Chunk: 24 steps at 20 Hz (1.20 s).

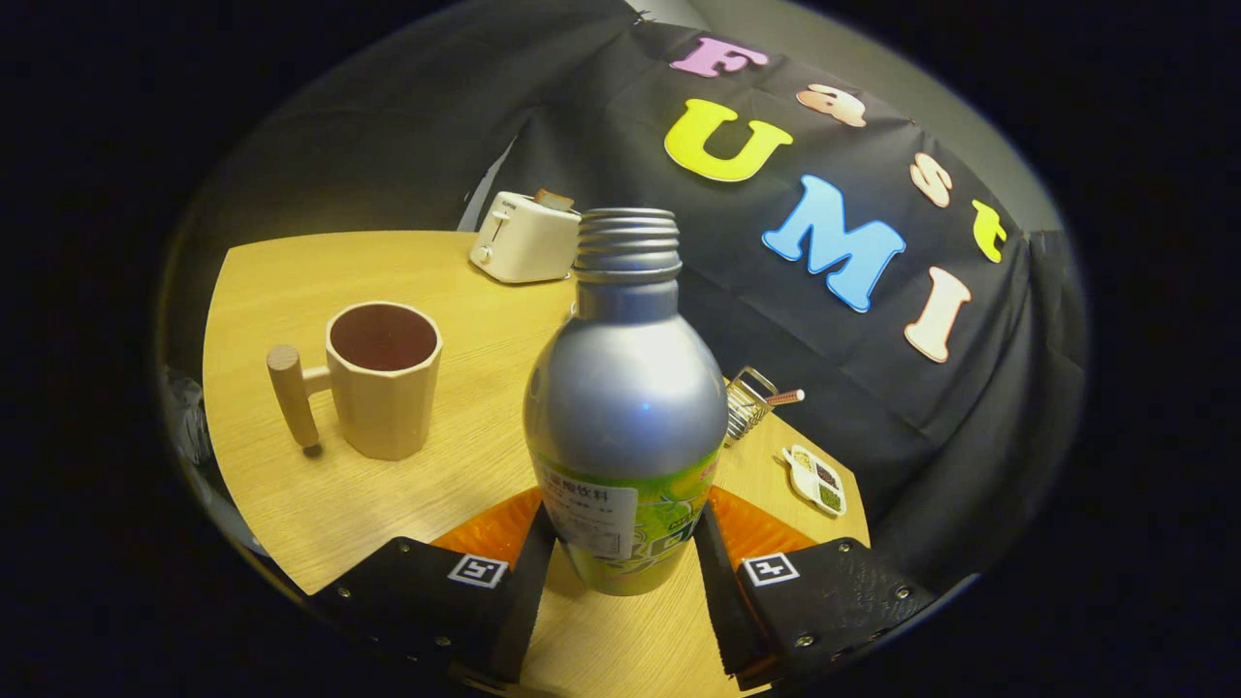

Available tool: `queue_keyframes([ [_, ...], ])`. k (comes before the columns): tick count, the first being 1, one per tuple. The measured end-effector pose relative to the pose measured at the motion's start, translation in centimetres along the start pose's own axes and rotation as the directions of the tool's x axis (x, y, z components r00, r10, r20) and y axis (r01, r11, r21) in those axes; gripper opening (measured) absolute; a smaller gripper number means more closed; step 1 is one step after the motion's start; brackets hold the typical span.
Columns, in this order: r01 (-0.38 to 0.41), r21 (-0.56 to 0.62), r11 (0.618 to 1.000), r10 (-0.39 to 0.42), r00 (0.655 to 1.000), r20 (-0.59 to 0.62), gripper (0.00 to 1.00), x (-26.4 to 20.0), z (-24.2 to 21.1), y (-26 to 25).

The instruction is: Take the bottle from table, then pour the juice into the cup, finally place the bottle on the coaster

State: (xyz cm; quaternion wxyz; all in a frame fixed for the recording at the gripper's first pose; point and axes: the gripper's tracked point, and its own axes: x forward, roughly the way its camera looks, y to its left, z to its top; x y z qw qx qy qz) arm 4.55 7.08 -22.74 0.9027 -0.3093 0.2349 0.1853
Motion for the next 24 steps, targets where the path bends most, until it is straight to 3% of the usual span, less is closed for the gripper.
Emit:
queue_keyframes([
  [8,-0.014,-0.181,0.983,0.008,0.999,-0.036,0.73,-0.1,1.0,1.0],
  [13,-0.033,-0.343,0.939,0.006,0.997,-0.077,0.73,0.1,1.1,1.3],
  [24,-0.079,-0.528,0.846,-0.020,0.984,-0.179,0.73,0.6,1.0,1.8],
])
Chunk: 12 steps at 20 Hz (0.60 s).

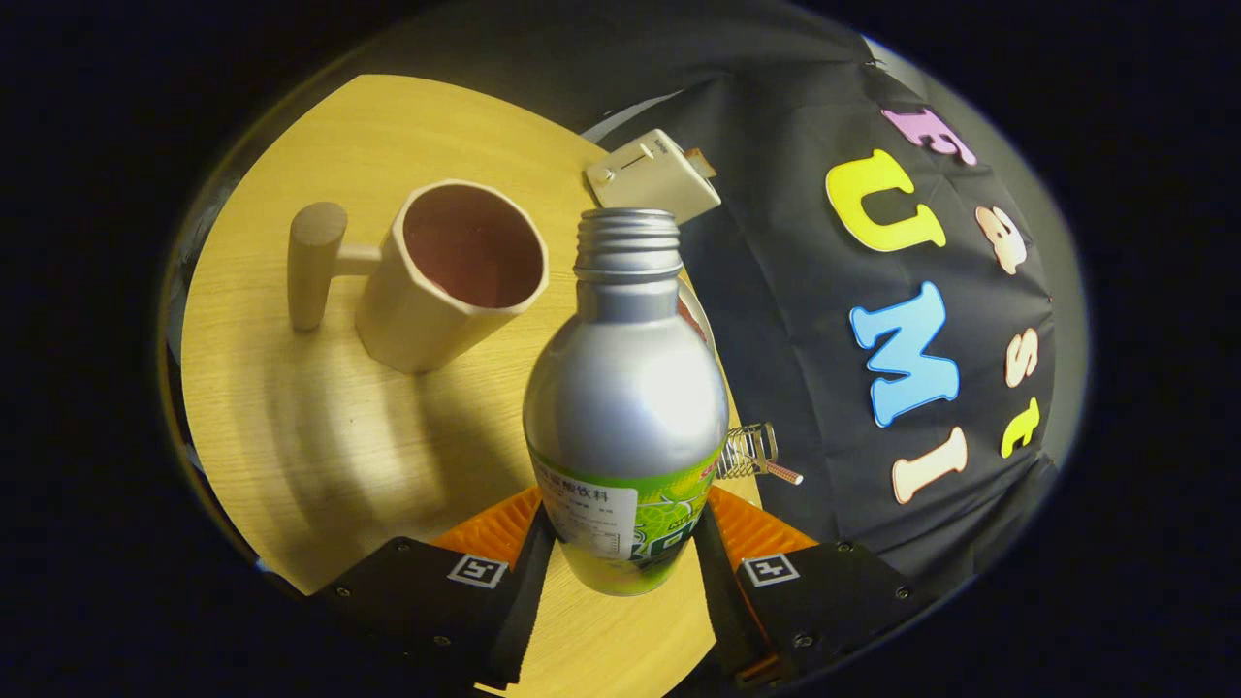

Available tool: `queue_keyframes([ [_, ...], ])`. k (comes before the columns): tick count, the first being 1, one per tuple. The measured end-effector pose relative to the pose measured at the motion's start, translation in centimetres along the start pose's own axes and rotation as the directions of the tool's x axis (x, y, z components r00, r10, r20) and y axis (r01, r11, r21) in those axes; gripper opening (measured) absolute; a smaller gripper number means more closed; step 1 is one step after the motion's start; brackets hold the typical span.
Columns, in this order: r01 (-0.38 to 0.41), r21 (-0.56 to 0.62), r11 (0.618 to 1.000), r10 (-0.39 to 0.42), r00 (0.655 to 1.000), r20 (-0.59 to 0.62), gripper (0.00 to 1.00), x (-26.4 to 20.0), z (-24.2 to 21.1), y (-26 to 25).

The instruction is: Take the bottle from table, then pour the juice into the cup, finally place the bottle on the coaster

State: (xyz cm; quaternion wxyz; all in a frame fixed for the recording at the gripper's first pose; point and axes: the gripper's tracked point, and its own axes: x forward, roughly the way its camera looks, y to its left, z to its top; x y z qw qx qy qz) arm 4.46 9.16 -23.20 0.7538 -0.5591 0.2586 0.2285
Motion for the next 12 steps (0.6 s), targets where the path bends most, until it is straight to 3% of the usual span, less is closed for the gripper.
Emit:
queue_keyframes([
  [12,-0.015,-0.192,0.981,-0.008,0.993,-0.121,0.73,0.04,0.33,0.19],
])
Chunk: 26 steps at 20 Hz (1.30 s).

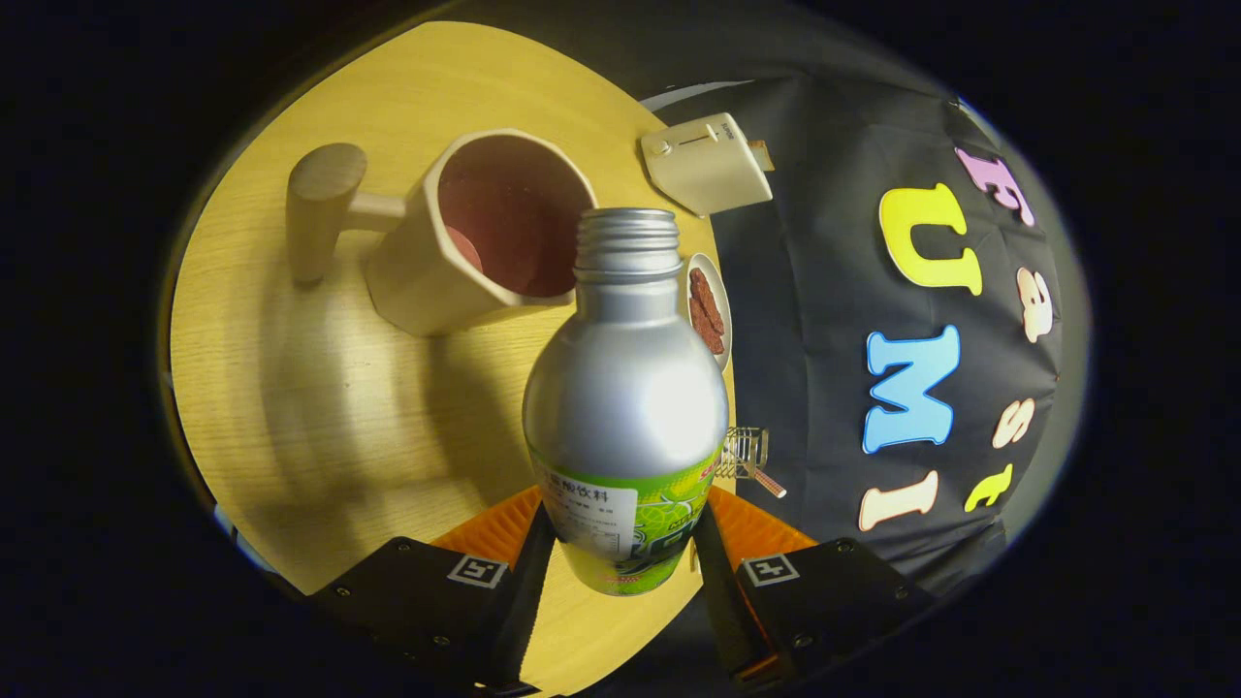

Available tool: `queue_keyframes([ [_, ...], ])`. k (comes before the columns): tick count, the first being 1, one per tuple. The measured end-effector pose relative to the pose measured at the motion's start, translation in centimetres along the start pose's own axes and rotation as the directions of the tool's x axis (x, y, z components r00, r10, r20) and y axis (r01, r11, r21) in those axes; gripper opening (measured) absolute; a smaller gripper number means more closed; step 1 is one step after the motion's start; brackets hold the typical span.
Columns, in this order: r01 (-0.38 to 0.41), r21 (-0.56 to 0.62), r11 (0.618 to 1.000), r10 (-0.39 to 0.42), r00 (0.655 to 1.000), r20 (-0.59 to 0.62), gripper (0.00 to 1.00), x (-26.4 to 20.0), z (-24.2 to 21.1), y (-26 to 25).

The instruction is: Take the bottle from table, then pour the juice into the cup, finally place the bottle on the coaster

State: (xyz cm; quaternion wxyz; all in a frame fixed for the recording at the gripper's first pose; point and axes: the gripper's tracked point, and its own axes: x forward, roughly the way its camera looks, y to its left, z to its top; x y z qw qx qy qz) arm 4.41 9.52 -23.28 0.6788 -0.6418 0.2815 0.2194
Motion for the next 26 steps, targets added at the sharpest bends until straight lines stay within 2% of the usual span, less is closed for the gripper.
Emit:
queue_keyframes([
  [13,-0.013,-0.168,0.986,-0.010,0.991,-0.136,0.73,-0.5,-1.6,-1.4],
  [26,-0.016,-0.291,0.957,-0.043,0.979,-0.197,0.73,-1.2,-1.6,-2.8],
])
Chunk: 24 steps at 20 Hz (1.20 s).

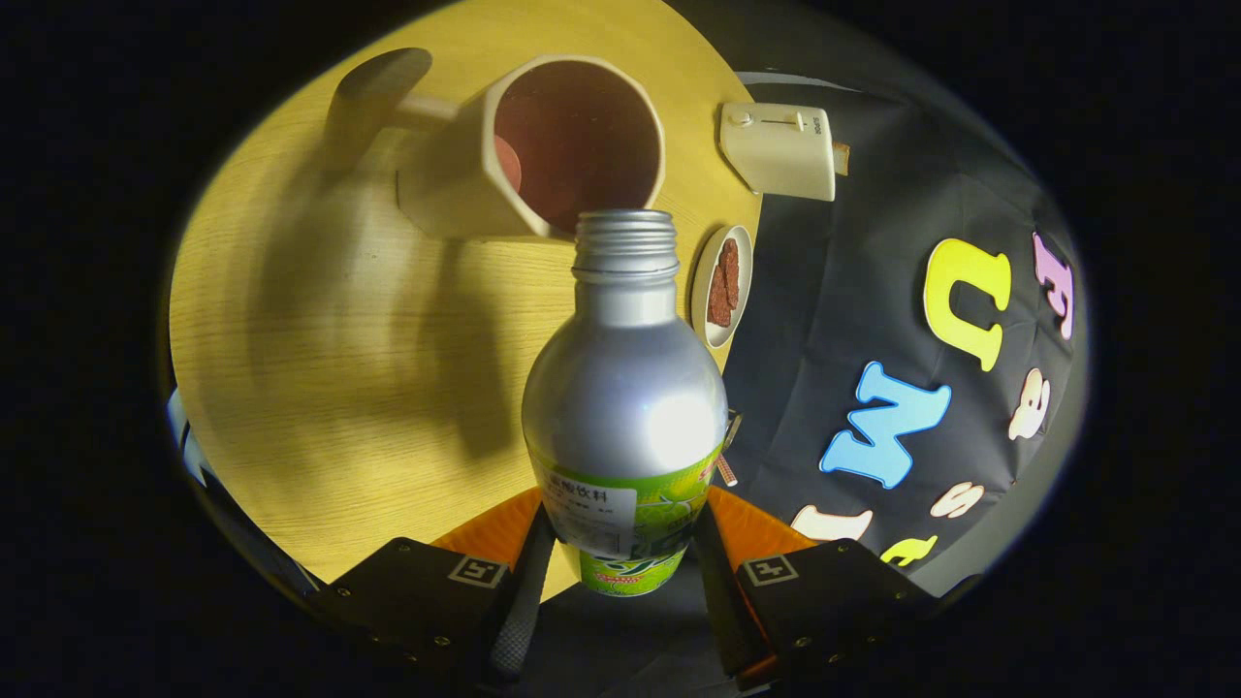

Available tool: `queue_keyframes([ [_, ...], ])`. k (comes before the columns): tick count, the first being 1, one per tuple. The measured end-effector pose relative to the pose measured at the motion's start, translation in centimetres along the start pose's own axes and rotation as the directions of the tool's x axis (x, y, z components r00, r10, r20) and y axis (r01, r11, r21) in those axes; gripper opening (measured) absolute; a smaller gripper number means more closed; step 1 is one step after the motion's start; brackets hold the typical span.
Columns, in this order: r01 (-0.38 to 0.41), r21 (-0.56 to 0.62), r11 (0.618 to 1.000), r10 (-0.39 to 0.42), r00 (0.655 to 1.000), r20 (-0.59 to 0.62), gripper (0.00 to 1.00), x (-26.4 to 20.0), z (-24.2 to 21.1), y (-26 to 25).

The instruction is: Take the bottle from table, then pour the juice into the cup, finally place the bottle on the coaster

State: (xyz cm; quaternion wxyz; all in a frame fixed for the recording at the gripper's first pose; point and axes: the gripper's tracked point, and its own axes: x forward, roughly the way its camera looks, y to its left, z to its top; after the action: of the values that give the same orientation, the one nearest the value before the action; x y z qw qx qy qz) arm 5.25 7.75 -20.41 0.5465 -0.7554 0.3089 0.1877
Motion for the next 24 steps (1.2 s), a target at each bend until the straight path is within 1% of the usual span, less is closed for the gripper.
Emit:
queue_keyframes([
  [13,0.008,-0.077,0.997,-0.012,0.999,-0.052,0.73,-0.3,0.0,-1.1],
  [18,0.000,-0.105,0.995,-0.007,0.998,-0.067,0.73,-0.2,0.2,-1.3],
  [24,-0.004,-0.119,0.993,-0.005,0.997,-0.074,0.73,-0.3,0.5,-1.6],
])
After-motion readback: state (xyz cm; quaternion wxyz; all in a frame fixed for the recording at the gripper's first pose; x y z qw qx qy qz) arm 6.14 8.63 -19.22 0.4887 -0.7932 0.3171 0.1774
